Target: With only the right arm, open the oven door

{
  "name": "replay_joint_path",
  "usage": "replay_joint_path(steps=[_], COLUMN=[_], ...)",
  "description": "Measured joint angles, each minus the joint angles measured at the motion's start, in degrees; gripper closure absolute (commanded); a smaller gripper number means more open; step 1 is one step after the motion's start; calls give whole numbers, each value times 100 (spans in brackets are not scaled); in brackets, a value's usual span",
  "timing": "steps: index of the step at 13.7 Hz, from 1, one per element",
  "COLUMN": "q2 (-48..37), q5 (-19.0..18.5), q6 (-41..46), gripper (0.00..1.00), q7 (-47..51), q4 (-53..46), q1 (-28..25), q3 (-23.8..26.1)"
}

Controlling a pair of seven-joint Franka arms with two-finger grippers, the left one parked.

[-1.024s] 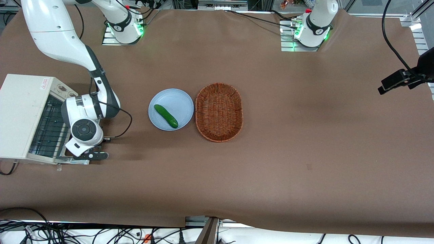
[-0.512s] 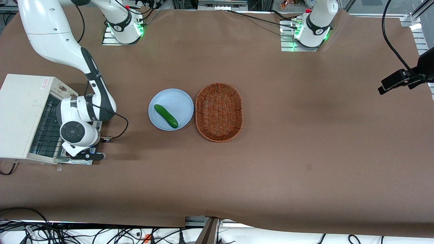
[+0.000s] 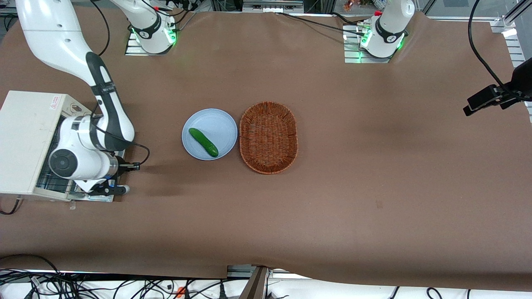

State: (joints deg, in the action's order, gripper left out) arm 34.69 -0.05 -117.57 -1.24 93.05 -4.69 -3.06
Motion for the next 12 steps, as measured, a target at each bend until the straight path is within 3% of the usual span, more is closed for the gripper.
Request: replay_joint_path(steps=[5,9,12], q2=[-1518,-2203,-2600], q5=[24,164,258], q6=[1703,3218,3248], gripper=[0,0,0], q7=[-35,-39,-39], q4=[-318,-1110,-1027], q1=[4,40,227], q3=[-2,-108,-149])
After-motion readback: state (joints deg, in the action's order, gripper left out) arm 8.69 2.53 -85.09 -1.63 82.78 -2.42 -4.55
